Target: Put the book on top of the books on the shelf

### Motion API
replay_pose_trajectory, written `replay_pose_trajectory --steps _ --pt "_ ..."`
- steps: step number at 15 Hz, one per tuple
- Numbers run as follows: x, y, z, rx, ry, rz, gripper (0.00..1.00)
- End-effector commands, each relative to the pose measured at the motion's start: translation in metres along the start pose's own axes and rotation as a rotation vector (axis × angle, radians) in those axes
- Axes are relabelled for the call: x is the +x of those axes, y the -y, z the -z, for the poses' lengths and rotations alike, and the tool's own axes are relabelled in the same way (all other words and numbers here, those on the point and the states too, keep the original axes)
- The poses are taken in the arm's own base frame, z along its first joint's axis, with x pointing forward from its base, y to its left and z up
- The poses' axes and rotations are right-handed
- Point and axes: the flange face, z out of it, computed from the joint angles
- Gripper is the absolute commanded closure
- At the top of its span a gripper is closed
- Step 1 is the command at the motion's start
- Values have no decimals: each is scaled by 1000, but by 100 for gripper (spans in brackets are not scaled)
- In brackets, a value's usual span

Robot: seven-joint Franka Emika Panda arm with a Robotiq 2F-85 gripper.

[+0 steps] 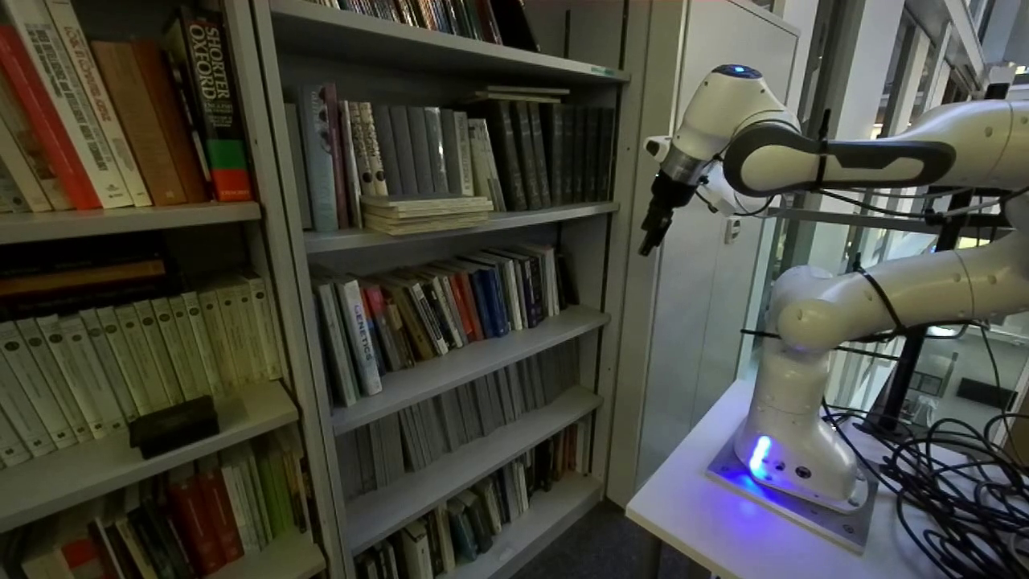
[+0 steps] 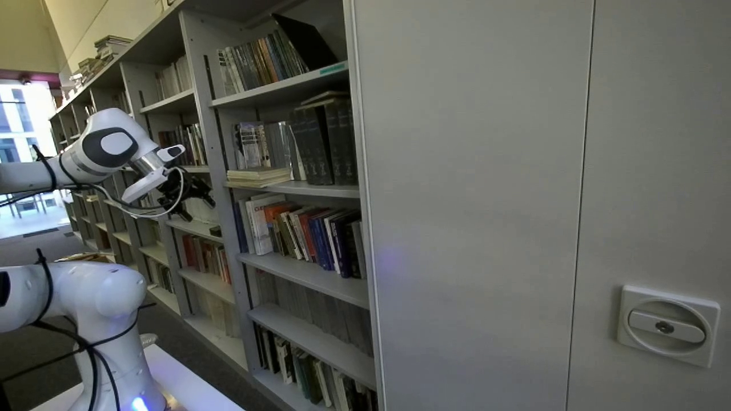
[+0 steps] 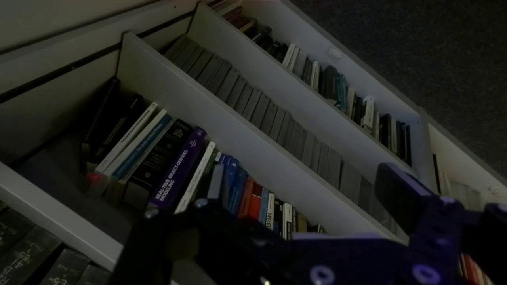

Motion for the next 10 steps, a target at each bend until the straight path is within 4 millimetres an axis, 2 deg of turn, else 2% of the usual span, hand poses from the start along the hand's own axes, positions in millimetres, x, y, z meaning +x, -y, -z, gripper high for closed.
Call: replay_pose_trajectory --steps 1,3,6,10 --pt "0 0 1 0 1 0 0" --pt "13 1 8 -60 -89 118 0" --pt "29 15 44 -60 -219 197 0" --pt "37 43 83 -74 -375 324 0"
